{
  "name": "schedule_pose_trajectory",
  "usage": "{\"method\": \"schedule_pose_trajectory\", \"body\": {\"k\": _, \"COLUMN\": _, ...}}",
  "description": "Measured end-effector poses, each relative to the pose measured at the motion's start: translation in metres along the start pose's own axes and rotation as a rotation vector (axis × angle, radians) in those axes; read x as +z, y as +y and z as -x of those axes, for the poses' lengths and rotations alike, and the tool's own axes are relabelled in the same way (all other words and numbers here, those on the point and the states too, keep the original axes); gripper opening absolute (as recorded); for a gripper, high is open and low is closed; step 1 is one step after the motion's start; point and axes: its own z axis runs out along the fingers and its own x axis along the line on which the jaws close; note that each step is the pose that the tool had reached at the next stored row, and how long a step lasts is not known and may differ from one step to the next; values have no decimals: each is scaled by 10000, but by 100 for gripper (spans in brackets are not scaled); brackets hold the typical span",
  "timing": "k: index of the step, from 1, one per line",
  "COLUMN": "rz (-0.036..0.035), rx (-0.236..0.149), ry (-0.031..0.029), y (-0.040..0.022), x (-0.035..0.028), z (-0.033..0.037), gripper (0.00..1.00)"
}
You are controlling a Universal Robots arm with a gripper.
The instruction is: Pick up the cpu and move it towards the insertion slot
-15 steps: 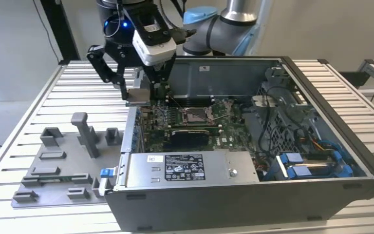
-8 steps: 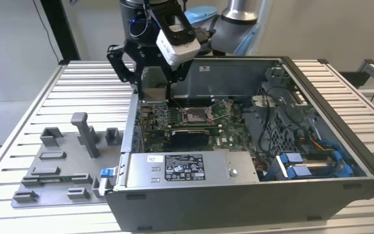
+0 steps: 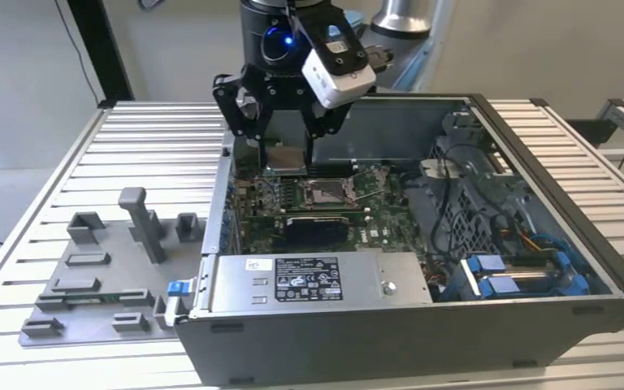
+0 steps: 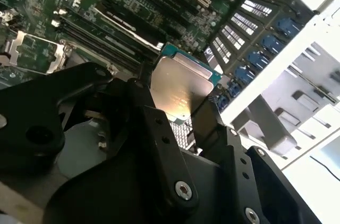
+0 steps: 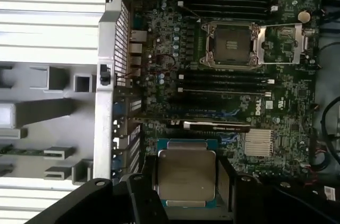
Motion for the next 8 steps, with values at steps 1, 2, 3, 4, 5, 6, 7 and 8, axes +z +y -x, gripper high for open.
{"method": "schedule_pose_trajectory", "body": {"k": 1, "rz": 0, "rx": -1, "ry": 1, "y": -1, "x": 0, "z": 42, "gripper": 0}}
{"method": "schedule_pose_trajectory", "body": {"k": 2, "rz": 1, "rx": 0, "ry": 1, "y": -2, "x": 0, "z": 82, "gripper": 0}}
{"method": "schedule_pose_trajectory", "body": {"k": 3, "rz": 0, "rx": 0, "ry": 1, "y": -2, "x": -1, "z": 124, "gripper": 0}}
{"method": "schedule_pose_trajectory", "body": {"k": 4, "rz": 1, "rx": 0, "ry": 1, "y": -3, "x": 0, "z": 166, "gripper": 0}}
{"method": "schedule_pose_trajectory", "body": {"k": 5, "rz": 1, "rx": -1, "ry": 1, "y": -4, "x": 0, "z": 206, "gripper": 0}}
{"method": "schedule_pose_trajectory", "body": {"k": 6, "rz": 0, "rx": 0, "ry": 2, "y": -5, "x": -1, "z": 244, "gripper": 0}}
{"method": "schedule_pose_trajectory", "body": {"k": 7, "rz": 1, "rx": 0, "ry": 1, "y": -6, "x": -1, "z": 280, "gripper": 0}}
{"method": "schedule_pose_trajectory", "body": {"k": 8, "rz": 0, "rx": 0, "ry": 2, "y": -6, "x": -2, "z": 314, "gripper": 0}}
